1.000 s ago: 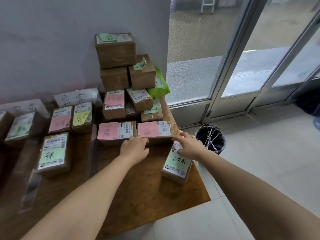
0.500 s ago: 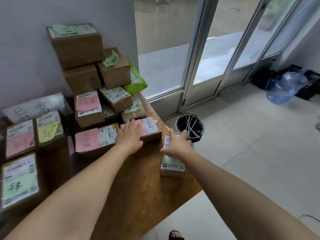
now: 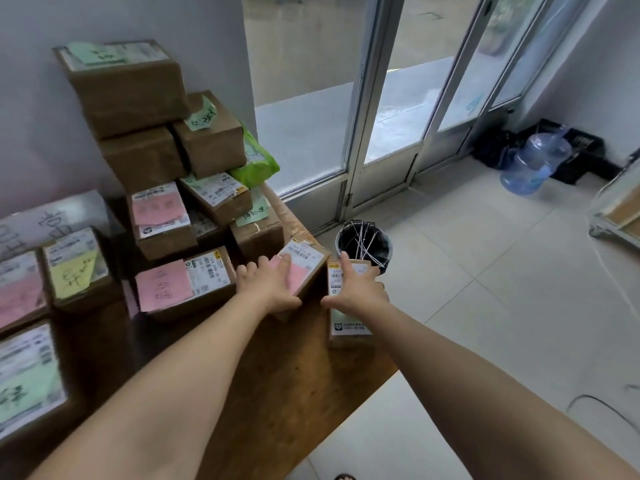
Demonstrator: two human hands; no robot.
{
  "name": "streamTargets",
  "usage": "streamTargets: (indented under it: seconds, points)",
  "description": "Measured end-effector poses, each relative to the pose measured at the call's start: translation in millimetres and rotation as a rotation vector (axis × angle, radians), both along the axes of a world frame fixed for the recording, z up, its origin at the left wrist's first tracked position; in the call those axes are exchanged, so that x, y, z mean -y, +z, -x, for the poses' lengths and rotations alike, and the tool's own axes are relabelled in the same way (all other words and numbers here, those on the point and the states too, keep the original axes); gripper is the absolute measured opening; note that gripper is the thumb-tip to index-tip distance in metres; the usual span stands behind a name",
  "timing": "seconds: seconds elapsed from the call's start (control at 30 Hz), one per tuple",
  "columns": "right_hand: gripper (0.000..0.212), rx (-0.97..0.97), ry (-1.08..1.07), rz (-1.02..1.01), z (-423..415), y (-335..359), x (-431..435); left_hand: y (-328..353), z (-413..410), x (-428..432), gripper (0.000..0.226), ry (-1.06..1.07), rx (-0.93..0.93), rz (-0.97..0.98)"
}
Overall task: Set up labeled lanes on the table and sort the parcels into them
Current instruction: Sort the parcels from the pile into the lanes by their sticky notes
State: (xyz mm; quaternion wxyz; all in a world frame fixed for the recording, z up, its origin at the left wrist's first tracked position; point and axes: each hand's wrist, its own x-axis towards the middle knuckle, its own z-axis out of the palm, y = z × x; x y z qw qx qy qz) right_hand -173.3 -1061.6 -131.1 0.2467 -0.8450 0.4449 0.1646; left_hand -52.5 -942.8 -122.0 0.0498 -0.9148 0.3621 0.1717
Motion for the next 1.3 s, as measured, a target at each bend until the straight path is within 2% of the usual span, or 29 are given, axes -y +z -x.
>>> streamTargets:
  seconds: [0.17,0.3,0.4,0.53,0.63,0.87,1.1,1.3]
  points:
    - [0.1,0.079,0.012,0.063,5,25,3,24,15,-11,0.087,0.105,-0.021,0.182]
    - [0.093,0.238,0.101,0.117,-9,63,-13,68,13,-38,0.086,0.255,-0.014,0.324]
    - [0.083,0.381,0.208,0.148,-27,89,-40,99,13,-76,0.089,0.391,0.075,0.391]
    - [0.083,0.512,0.375,0.153,-59,114,-107,124,16,-159,0.085,0.534,0.288,0.476]
    - [0.083,0.549,0.522,0.145,-72,128,-178,134,26,-234,0.083,0.666,0.419,0.448]
    - [0.082,0.66,0.774,0.097,-87,151,-325,154,51,-380,0.077,0.924,0.494,0.435]
    - [0.085,0.603,0.787,0.042,-115,133,-454,152,45,-515,0.074,1.062,0.457,0.458]
    - [0.088,0.47,0.713,-0.008,-129,97,-505,132,23,-584,0.076,1.085,0.372,0.468]
